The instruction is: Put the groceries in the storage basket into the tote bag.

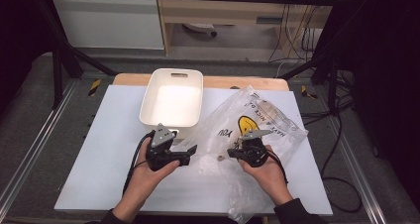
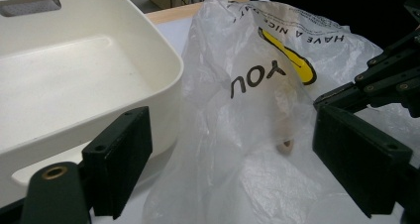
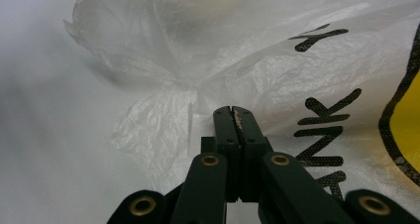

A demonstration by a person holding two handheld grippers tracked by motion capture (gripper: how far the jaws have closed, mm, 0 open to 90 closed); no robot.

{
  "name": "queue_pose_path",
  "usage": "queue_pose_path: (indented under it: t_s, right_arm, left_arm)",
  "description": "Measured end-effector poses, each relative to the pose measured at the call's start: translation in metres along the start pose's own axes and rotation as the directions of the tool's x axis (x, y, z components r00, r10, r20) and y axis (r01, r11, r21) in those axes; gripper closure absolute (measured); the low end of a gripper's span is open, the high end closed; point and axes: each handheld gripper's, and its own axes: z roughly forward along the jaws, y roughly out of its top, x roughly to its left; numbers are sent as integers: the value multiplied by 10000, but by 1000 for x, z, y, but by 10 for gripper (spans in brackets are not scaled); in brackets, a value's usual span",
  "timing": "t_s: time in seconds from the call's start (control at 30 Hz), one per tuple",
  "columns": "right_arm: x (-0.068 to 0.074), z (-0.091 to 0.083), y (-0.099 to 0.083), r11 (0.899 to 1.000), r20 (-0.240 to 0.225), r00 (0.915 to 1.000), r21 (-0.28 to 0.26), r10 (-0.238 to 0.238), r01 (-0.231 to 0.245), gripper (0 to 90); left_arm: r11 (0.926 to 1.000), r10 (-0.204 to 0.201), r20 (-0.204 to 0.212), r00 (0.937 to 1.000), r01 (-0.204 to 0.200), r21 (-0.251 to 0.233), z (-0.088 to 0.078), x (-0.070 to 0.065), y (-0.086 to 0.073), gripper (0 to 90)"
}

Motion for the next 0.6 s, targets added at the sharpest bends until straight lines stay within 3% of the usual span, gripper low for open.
queue_pose_path:
  t_s: [0.23, 0.37, 0.53, 0.6]
  right_arm:
    - [8, 9, -3, 9985, -208, 9992, 417, -344, 352, 899]
    - [9, 12, -4, 9978, -188, 9989, 487, -440, 448, 733]
    - [9, 6, -3, 9984, -155, 9987, -308, -488, 483, 473]
    - [11, 3, -3, 9978, -72, 9987, -443, -499, 495, 385]
  left_arm:
    - [9998, 69, -210, 9998, -64, 198, -2, 7, -8, 153]
    - [9995, 3, -315, 9995, 7, 313, -1, 13, -13, 155]
    - [9993, 16, -334, 9994, -3, 371, 3, 14, -17, 157]
    - [9988, 209, -380, 9991, -192, 442, 5, 13, -18, 157]
